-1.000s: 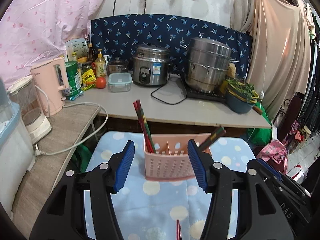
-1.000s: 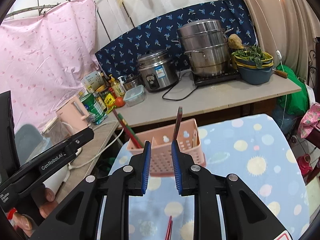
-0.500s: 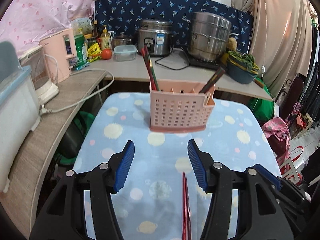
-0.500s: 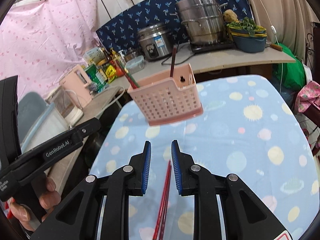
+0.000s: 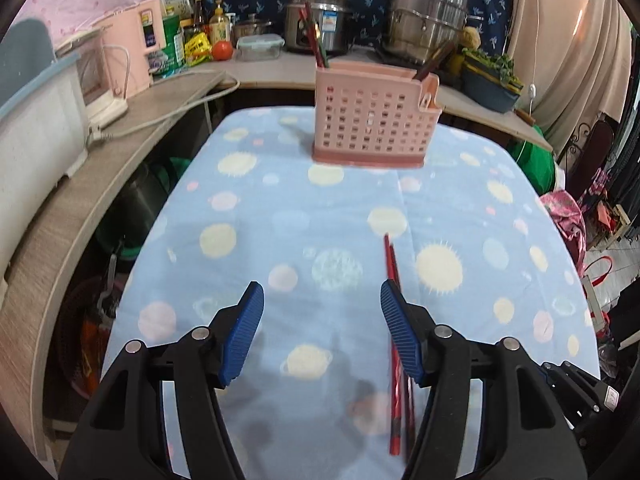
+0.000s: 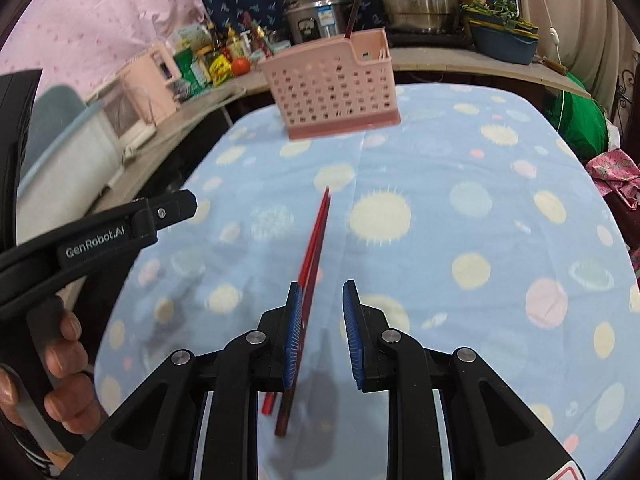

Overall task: Organize utensils
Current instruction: 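Move both tools back to the last two chopsticks on the cloth, then grasp the dark red chopstick with the right tool while the left tool grasps the red one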

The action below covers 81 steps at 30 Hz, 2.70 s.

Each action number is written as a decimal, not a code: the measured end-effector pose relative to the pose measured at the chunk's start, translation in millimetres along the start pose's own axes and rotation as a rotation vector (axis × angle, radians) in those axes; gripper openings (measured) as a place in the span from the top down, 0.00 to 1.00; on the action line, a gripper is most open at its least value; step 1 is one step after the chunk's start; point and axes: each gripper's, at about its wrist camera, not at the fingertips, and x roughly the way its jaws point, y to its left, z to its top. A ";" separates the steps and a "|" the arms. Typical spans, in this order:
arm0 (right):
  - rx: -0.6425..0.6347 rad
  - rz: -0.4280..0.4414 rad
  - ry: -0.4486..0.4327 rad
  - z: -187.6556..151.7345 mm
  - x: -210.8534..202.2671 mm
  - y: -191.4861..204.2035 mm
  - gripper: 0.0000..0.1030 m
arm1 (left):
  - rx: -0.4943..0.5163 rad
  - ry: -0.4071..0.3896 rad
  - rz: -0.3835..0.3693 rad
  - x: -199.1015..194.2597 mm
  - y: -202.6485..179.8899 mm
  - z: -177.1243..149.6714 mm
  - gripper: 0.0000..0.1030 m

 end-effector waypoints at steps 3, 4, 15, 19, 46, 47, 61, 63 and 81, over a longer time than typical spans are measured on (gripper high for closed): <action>0.002 0.001 0.032 -15.6 4.6 -0.1 0.79 | 0.008 0.028 0.021 4.6 2.2 -17.4 0.44; 0.002 0.000 0.039 -20.0 5.6 0.2 0.79 | 0.009 0.043 0.020 7.0 2.8 -23.0 0.44; -0.033 0.005 0.103 -51.9 12.3 12.5 0.79 | 0.017 0.127 0.024 17.2 7.4 -63.4 0.44; -0.047 0.012 0.120 -57.0 16.8 19.0 0.79 | 0.022 0.142 0.032 18.5 10.7 -71.9 0.44; -0.080 -0.033 0.098 -63.7 22.9 19.0 0.93 | 0.021 0.179 0.036 24.8 14.0 -86.9 0.40; -0.079 -0.039 0.095 -63.6 22.3 17.3 0.93 | 0.022 0.181 0.034 25.2 13.4 -87.7 0.40; 0.047 -0.098 0.062 -63.1 7.7 -29.0 0.93 | 0.071 0.189 -0.053 19.5 -20.6 -90.8 0.30; 0.052 -0.098 0.061 -64.0 6.2 -31.1 0.93 | 0.083 0.195 -0.076 20.5 -29.8 -91.2 0.30; 0.053 -0.089 0.061 -66.4 4.5 -31.5 0.93 | 0.122 0.225 -0.079 33.7 -43.6 -98.0 0.91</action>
